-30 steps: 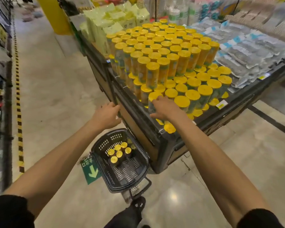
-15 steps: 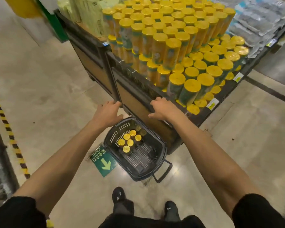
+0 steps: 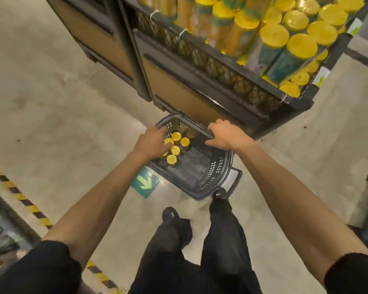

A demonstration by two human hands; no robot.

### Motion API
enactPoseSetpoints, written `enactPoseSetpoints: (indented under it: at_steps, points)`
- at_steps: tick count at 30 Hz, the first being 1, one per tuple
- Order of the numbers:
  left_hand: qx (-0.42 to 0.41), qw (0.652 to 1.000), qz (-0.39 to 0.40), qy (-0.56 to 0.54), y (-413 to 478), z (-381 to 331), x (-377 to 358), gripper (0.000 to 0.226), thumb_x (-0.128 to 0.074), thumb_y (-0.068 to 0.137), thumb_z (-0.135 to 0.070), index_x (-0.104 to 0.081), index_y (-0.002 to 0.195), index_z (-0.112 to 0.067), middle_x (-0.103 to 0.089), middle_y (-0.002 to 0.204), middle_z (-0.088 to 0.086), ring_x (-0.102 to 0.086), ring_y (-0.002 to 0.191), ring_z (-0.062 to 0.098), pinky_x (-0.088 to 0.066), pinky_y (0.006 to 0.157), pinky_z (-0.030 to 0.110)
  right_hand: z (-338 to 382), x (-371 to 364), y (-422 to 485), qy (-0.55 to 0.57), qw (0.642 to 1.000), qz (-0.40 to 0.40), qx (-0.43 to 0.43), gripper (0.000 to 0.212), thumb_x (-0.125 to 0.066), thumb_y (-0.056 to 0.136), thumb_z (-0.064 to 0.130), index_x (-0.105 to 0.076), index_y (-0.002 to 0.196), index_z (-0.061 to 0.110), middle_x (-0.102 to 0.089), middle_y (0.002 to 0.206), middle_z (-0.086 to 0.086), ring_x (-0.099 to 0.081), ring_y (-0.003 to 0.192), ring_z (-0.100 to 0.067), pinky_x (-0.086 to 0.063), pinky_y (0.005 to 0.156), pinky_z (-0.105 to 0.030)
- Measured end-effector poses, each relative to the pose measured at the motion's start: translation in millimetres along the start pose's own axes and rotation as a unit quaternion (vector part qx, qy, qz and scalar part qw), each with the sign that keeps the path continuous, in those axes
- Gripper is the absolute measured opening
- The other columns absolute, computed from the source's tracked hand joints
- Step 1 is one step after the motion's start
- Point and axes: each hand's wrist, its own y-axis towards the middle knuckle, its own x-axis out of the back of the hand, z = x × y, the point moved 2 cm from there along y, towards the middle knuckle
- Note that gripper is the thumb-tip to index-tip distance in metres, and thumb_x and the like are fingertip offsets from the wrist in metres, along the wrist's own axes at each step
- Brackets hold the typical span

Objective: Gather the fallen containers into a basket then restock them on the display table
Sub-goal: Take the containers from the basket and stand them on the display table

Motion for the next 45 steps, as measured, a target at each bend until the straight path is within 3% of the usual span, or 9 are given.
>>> enactPoseSetpoints:
  at_steps: [3,8,15,27,37,45]
  points:
    - [0.012,1.000,0.006,-0.013,31,16,-35,0.053,-0.059,0.091,-0.041,-0.047,0.136,-0.015,-0.055,0.126,0.020,-0.052,0.117,0.039,-0.047,0.088,0.046,2,-38,31,-0.008,1.000,0.011,0.002,0.055,-0.059,0.093,0.045,-0.048,0.134,0.011,-0.049,0.130,-0.015,-0.047,0.120,-0.036,-0.047,0.094,-0.047]
    - [0.010,1.000,0.015,-0.007,88,39,-106,0.046,-0.059,0.090,-0.041,-0.052,0.123,-0.009,-0.057,0.118,0.023,-0.054,0.111,0.041,-0.048,0.084,0.046,3,-101,101,-0.005,1.000,0.020,0.014,0.056,-0.058,0.094,0.041,-0.045,0.138,0.010,-0.045,0.135,-0.017,-0.046,0.124,-0.037,-0.045,0.095,-0.048]
    - [0.014,1.000,0.011,-0.007,165,82,-221,0.049,-0.057,0.091,-0.047,-0.052,0.122,-0.009,-0.057,0.118,0.025,-0.054,0.112,0.043,-0.047,0.087,0.049,-8,-202,218,-0.021,0.999,0.027,0.032,0.056,-0.059,0.094,0.040,-0.043,0.136,0.007,-0.041,0.137,-0.017,-0.038,0.131,-0.037,-0.041,0.099,-0.049]
    - [0.073,0.997,0.014,-0.008,289,134,-399,0.056,-0.051,0.093,-0.052,-0.048,0.128,-0.008,-0.054,0.125,0.021,-0.051,0.117,0.043,-0.048,0.091,0.052,-39,-347,387,-0.020,0.998,-0.028,0.061,0.057,-0.058,0.094,0.043,-0.045,0.137,0.008,-0.044,0.138,-0.018,-0.042,0.128,-0.038,-0.042,0.099,-0.050]
    - [0.091,0.996,0.022,0.005,355,147,-455,0.063,-0.062,0.090,-0.049,-0.043,0.134,-0.008,-0.049,0.127,0.021,-0.051,0.116,0.042,-0.046,0.092,0.052,-52,-413,465,-0.002,0.995,-0.036,0.094,0.058,-0.061,0.091,0.034,-0.041,0.140,0.009,-0.042,0.141,-0.015,-0.042,0.129,-0.035,-0.043,0.097,-0.048]
    - [0.082,0.996,0.011,0.025,369,158,-483,0.072,-0.073,0.082,-0.045,-0.044,0.135,-0.007,-0.043,0.135,0.016,-0.054,0.114,0.041,-0.048,0.094,0.050,-56,-440,479,0.000,0.986,-0.130,0.105,0.066,-0.069,0.086,0.030,-0.040,0.143,0.016,-0.045,0.141,-0.006,-0.041,0.127,-0.028,-0.044,0.093,-0.043]
